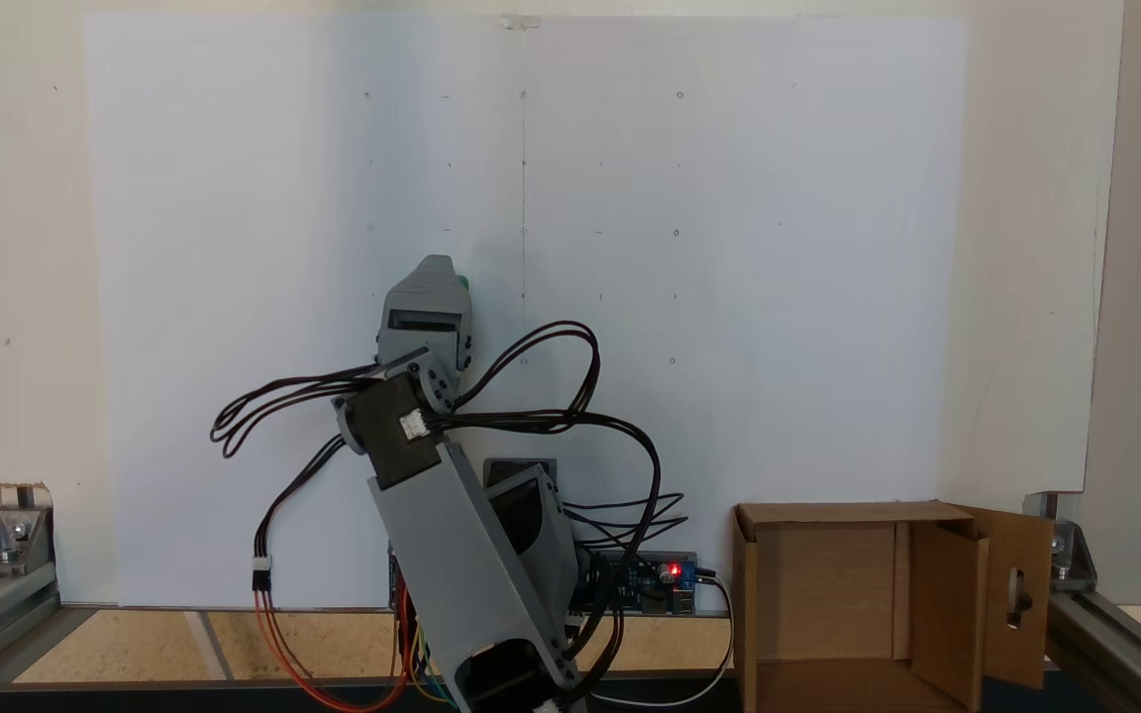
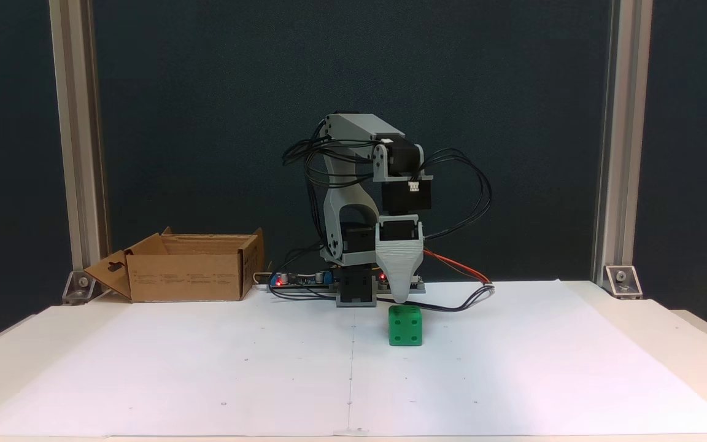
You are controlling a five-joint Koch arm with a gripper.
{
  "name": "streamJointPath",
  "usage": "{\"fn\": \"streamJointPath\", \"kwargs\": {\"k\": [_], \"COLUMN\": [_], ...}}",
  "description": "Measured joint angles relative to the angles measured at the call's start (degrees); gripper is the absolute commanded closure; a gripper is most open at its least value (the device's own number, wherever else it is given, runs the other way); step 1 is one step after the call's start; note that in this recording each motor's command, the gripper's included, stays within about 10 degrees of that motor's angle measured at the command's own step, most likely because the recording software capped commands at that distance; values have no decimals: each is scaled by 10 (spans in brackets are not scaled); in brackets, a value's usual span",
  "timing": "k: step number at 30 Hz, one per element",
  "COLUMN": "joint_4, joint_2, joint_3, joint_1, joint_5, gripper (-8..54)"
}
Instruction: Grasp a green dice and put it in the bin.
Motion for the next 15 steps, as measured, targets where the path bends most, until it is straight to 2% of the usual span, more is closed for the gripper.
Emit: {"fn": "streamJointPath", "kwargs": {"k": [15], "joint_4": [-49], "joint_2": [-52], "joint_3": [0], "joint_1": [2], "joint_5": [1], "gripper": [22]}}
